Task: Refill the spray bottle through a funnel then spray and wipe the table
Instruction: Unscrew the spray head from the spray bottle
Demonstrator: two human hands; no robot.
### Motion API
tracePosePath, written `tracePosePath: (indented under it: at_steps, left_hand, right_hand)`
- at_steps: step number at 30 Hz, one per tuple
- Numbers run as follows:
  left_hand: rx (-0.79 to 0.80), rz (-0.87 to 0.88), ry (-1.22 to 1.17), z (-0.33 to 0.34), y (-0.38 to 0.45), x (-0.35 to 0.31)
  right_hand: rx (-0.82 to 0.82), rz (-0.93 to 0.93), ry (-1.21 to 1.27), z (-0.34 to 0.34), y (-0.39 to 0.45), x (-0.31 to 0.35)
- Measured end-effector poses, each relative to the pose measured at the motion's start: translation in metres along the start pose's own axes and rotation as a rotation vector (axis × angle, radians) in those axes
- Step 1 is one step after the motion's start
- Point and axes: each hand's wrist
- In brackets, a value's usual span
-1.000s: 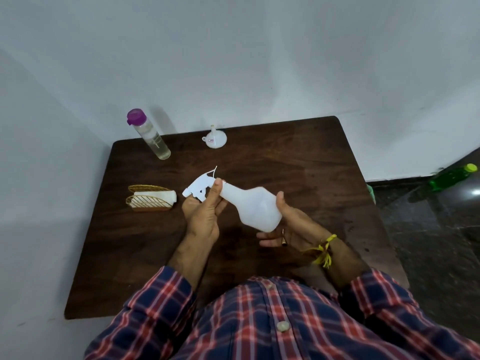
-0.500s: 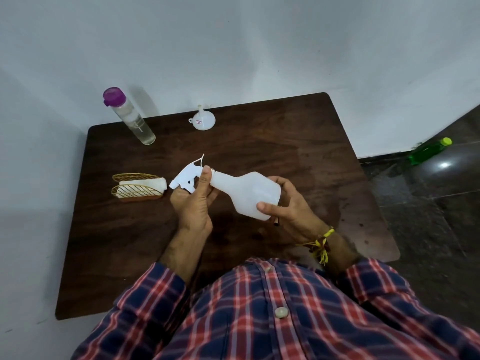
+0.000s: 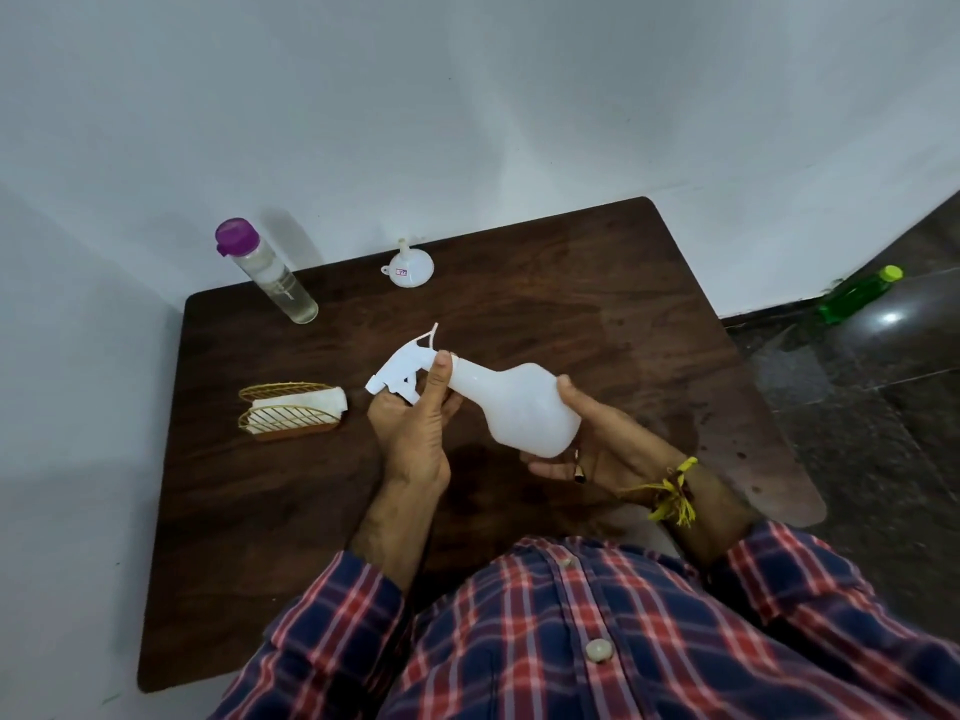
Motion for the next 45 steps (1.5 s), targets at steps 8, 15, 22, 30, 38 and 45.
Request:
tracePosePath:
  at_steps: [8, 15, 22, 30, 38, 45]
  left_hand:
    - [-0.033, 0.015, 0.032, -0.002, -0.004, -0.004]
    - [-0.080, 0.073, 0.051, -0.001, -0.001, -0.021]
    - [-0.136, 0.154, -0.008, 0.006, 0.003, -0.052]
    - [-0.174, 0.349, -0.078, 0.007, 0.019, -0.089]
    - [-0.220, 0.403, -0.042, 0.004, 0.038, -0.084]
    - [-0.265, 0.283, 0.296, -0.028, 0.075, -0.025]
  right_hand:
    - [0.025, -0.099, -0.076, -0.001, 0.001, 0.003]
    - [-0.115, -0.574, -0.767, -0.013, 0.007, 0.002]
    - [-0.242, -0.816, -1.045, -0.041, 0.018, 0.000]
    - [-0.335, -0.841, -1.038, -0.081, 0.025, -0.004]
    - [-0.370, -0.699, -0.794, -0.106, 0.030, -0.005]
    - [-0.468, -0.630, -0.686, -0.088, 0.046, -0.012]
Point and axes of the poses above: each hand's wrist, its own y-axis towards the middle knuckle, its own z-axis out of the palm, x = y × z, and after that the axes turned 9 degrees about -x, right-handed
